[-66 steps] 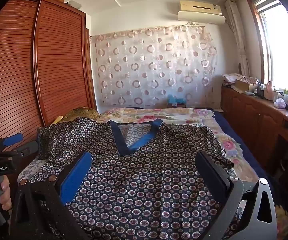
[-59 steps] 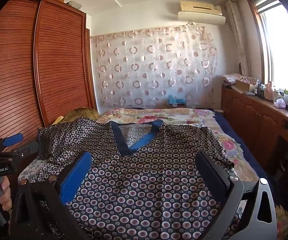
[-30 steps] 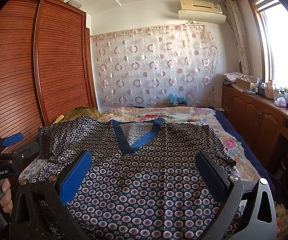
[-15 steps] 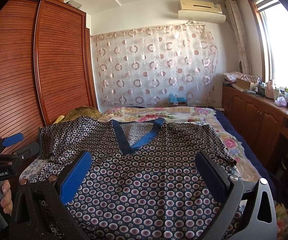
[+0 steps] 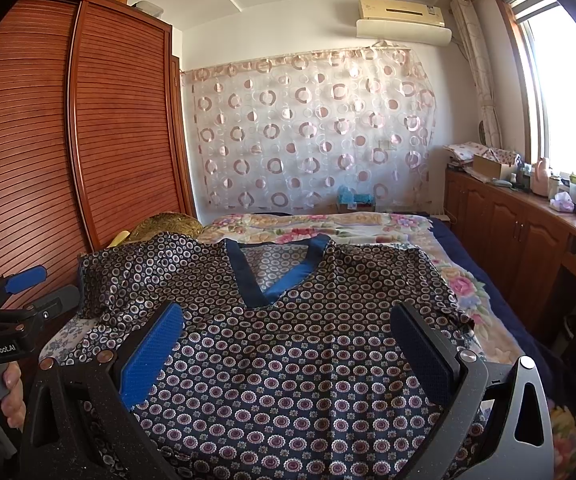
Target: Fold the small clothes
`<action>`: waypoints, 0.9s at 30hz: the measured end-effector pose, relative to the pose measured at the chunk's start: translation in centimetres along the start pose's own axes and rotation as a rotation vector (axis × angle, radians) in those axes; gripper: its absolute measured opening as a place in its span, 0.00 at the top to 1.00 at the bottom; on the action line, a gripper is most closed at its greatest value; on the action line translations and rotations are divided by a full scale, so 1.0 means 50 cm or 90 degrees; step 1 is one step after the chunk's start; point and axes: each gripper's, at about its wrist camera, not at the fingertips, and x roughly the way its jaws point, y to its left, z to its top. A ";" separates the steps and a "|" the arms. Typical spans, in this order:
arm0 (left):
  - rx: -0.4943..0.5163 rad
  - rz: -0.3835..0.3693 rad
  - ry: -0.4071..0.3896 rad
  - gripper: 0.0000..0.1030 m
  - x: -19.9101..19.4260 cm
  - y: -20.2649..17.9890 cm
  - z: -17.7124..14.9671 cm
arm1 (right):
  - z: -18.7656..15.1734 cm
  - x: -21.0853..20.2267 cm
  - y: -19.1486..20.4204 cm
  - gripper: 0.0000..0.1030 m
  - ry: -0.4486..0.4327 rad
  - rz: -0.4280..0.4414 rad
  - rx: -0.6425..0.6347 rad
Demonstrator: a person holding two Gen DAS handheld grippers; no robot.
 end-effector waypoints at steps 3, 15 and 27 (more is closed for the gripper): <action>0.000 0.000 0.000 0.00 0.000 0.000 0.000 | 0.000 0.000 0.000 0.00 0.000 0.000 0.000; 0.002 -0.001 -0.004 0.00 -0.006 -0.004 0.007 | 0.002 0.001 0.001 0.00 -0.001 0.000 0.001; 0.003 -0.002 -0.004 0.00 -0.005 -0.005 0.005 | 0.004 0.001 0.002 0.00 -0.001 0.001 0.000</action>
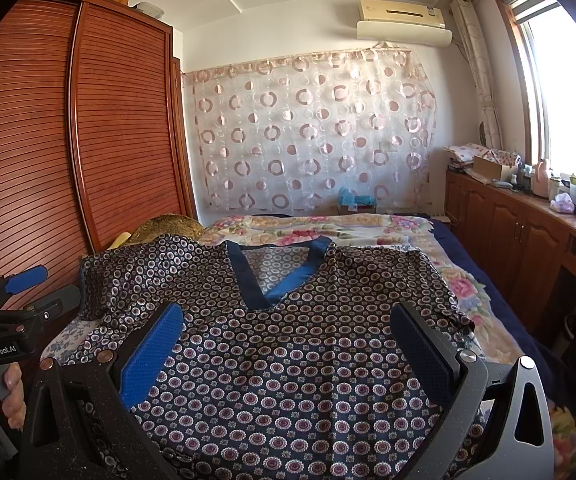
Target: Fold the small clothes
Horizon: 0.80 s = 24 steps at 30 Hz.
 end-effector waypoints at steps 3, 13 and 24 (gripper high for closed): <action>-0.001 -0.003 0.008 0.00 0.009 0.008 -0.004 | 0.001 0.006 0.001 0.00 0.003 0.005 0.000; -0.036 0.045 0.063 0.00 0.066 0.120 -0.047 | -0.011 0.067 0.004 0.00 0.031 0.035 -0.009; -0.061 0.090 0.088 0.00 0.095 0.256 -0.074 | -0.002 0.155 0.025 0.00 0.059 0.096 -0.039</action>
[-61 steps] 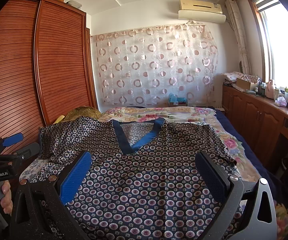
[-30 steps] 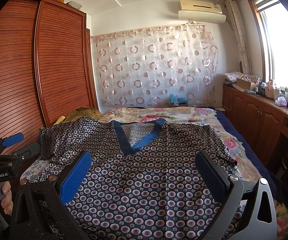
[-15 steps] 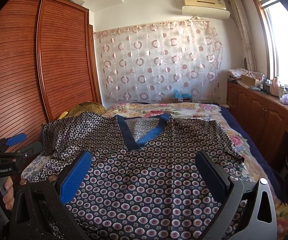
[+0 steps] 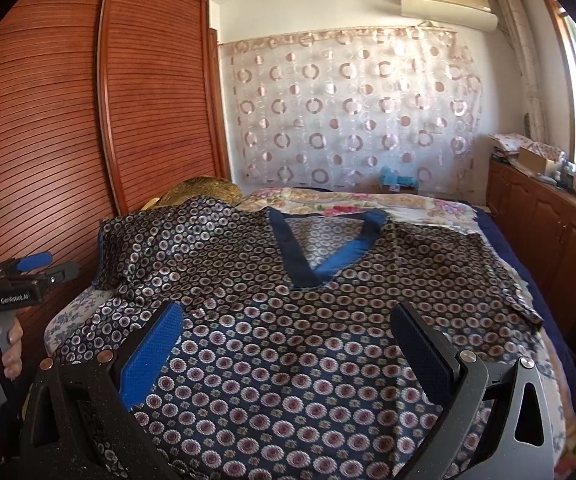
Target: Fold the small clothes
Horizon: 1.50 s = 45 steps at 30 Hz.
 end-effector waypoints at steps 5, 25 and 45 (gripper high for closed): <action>-0.005 0.018 0.025 0.00 0.048 0.059 0.007 | 0.015 0.072 0.017 0.01 0.038 0.061 -0.020; -0.085 -0.023 0.226 0.24 0.271 0.193 0.013 | 0.017 0.212 0.081 0.02 0.101 0.143 -0.065; -0.047 -0.043 0.154 0.96 0.199 0.188 0.045 | -0.011 0.235 0.098 0.02 0.109 0.141 -0.035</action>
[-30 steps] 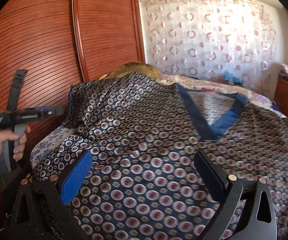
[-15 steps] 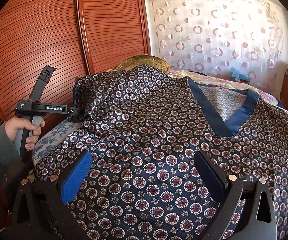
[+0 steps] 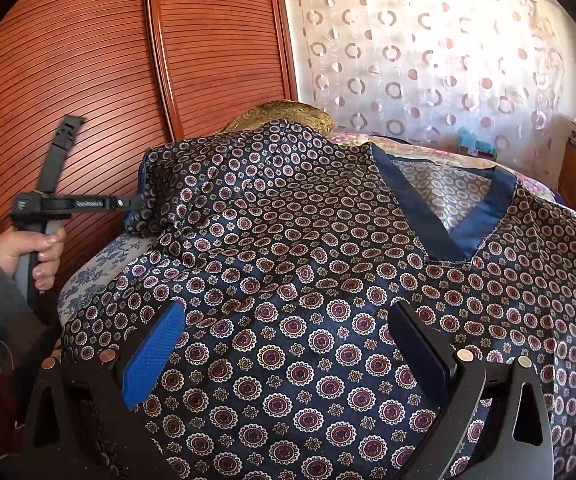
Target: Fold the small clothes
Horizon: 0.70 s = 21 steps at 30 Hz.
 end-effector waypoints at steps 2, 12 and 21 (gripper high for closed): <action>0.015 -0.012 -0.018 0.96 -0.027 -0.020 0.009 | -0.002 -0.001 0.000 0.02 0.001 0.000 0.002; 0.138 -0.123 -0.041 0.96 -0.090 -0.213 0.046 | 0.003 -0.036 -0.022 0.02 -0.013 -0.007 0.019; 0.183 -0.153 -0.050 0.84 -0.123 -0.289 0.050 | -0.009 -0.083 -0.077 0.02 -0.026 -0.025 0.059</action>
